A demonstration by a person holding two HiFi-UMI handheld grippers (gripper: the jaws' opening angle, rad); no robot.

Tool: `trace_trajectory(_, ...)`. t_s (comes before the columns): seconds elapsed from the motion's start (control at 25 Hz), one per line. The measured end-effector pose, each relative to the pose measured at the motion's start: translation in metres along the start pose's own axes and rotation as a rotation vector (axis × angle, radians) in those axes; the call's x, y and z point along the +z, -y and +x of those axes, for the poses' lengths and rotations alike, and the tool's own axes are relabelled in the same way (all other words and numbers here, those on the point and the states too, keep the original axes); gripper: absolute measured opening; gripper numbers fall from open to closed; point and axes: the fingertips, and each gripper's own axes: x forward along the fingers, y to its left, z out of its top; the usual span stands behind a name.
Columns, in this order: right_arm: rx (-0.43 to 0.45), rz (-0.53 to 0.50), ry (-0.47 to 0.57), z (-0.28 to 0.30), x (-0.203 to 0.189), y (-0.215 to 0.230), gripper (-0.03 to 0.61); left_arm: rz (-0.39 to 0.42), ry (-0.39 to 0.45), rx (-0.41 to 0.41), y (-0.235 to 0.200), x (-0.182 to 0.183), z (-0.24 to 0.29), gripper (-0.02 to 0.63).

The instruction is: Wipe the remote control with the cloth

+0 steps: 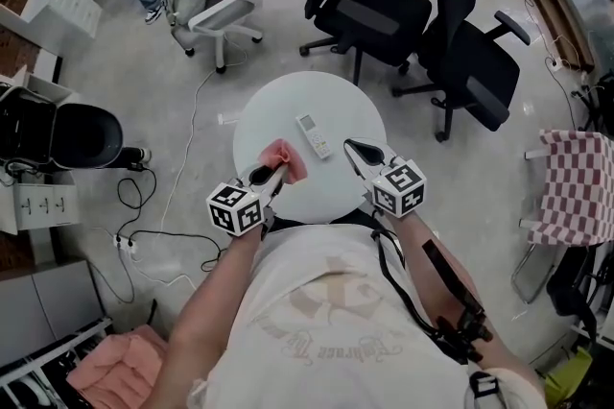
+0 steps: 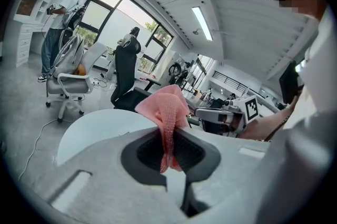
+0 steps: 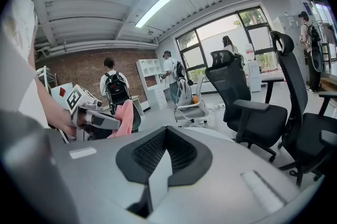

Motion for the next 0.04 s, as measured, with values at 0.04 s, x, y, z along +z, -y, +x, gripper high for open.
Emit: trace_trajectory(0.04,0.004,-0.002,0.000,-0.0011,-0.0003,-0.0001,0.005,0.000,0.001,0.002,0.0014,-0.0002,0.0006,0.020)
